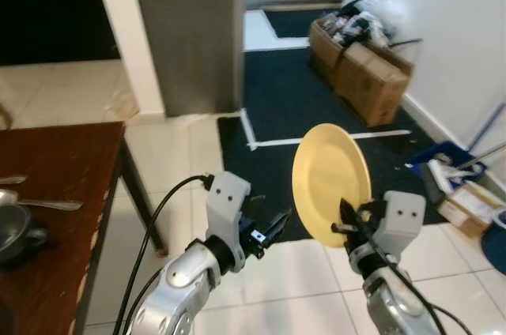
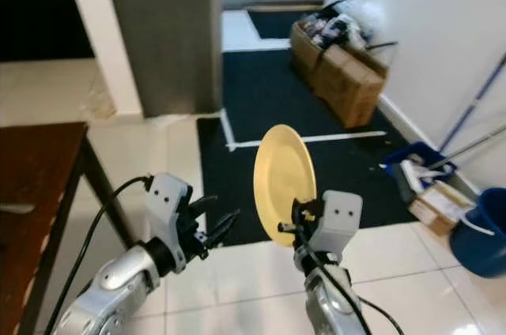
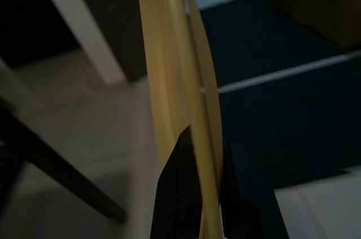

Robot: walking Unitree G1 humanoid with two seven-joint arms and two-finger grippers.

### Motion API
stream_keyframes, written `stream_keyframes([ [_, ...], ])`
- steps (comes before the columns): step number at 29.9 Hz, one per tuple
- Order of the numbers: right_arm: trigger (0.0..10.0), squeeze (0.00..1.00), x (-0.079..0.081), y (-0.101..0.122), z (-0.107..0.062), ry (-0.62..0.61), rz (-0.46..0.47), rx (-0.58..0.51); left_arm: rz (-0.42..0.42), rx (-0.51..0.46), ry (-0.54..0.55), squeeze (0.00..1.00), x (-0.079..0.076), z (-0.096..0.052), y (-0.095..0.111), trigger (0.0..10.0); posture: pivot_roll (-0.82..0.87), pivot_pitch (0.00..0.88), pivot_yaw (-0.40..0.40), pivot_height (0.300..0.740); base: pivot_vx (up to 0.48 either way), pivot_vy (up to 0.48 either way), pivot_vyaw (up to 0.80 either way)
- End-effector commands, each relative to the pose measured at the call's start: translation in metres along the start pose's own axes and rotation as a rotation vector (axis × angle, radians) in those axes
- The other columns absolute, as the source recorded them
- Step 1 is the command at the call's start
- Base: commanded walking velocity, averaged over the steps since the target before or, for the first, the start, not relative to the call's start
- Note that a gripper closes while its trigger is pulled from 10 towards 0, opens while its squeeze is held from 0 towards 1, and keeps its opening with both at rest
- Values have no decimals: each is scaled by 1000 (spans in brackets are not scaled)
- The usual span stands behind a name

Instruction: Setting the table

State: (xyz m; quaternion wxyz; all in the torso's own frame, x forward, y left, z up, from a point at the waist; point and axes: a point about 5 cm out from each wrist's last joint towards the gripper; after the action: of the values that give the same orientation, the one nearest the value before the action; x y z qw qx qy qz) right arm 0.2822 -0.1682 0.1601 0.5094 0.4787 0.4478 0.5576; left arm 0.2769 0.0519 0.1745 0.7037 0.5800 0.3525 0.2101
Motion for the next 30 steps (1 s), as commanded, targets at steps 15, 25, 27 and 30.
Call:
stream_keyframes([
  [15,10000,0,0,86,-2,272,761,-378,-7,10,-25,0,-4,-2,2,10000,-60,119,73,740,0,0,784],
  [25,10000,0,19,103,-21,556,967,-437,-9,-3,-13,0,-1,-3,7,10000,-53,121,73,740,0,0,786],
  [27,10000,0,21,105,-23,586,983,-433,-9,-3,-13,0,-1,-4,7,10000,-48,123,76,740,0,0,788],
  [30,10000,0,27,109,-30,677,1029,-424,-11,-5,-12,0,-1,-4,9,10000,-48,123,76,740,0,0,788],
])
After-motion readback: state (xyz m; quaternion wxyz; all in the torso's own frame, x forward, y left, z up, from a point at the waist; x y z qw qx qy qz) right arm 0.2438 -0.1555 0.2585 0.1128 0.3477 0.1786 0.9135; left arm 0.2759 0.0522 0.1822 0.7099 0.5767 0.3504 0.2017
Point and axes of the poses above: a point about 5 cm out from each wrist's last joint towards the gripper, its own z axis pointing out of the wrist towards the gripper, its own y axis along the axis of the wrist's last joint, x = y × z, and after that the axes turned 11 degrees about -z, right-handed
